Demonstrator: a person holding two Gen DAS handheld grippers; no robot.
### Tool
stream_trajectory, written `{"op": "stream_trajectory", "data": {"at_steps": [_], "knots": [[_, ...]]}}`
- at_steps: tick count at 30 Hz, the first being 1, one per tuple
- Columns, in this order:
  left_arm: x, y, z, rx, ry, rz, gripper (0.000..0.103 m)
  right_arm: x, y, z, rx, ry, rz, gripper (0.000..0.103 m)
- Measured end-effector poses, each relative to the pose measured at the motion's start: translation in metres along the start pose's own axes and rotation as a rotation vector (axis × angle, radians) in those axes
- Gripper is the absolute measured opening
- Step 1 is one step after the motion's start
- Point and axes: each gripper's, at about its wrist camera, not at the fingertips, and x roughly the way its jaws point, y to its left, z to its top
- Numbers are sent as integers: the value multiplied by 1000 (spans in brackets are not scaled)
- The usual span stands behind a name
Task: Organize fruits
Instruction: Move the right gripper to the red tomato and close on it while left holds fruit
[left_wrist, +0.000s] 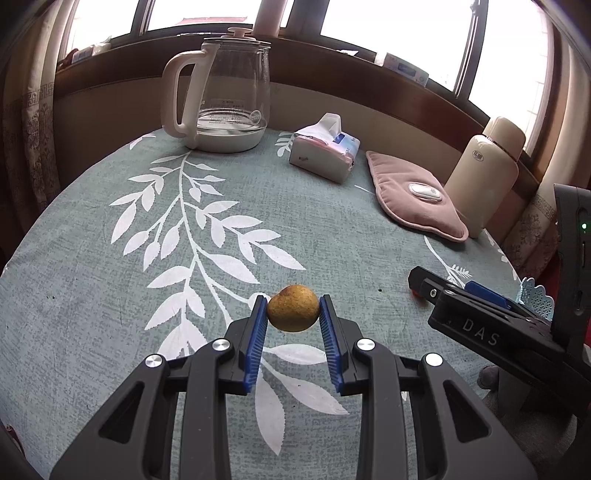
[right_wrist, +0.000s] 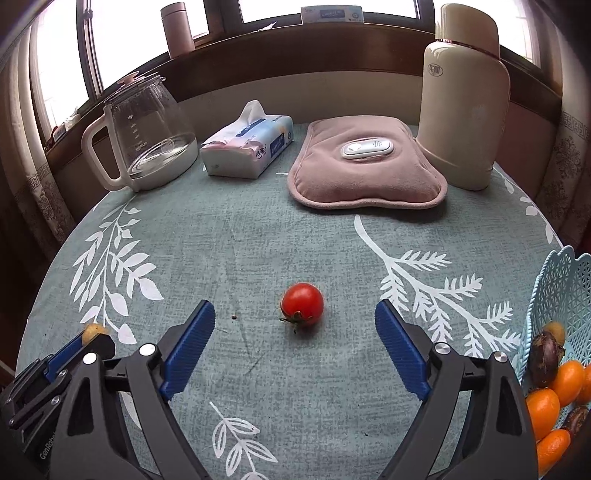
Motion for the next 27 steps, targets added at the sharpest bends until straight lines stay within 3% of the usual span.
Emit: {"op": "stream_trajectory", "data": {"at_steps": [17, 27], "knots": [[-1, 1, 0, -9, 4, -20, 29, 30, -3, 1, 18, 71, -15, 71], [0, 0, -1, -6, 10, -26, 29, 31, -3, 2, -9, 67, -46, 44]]}}
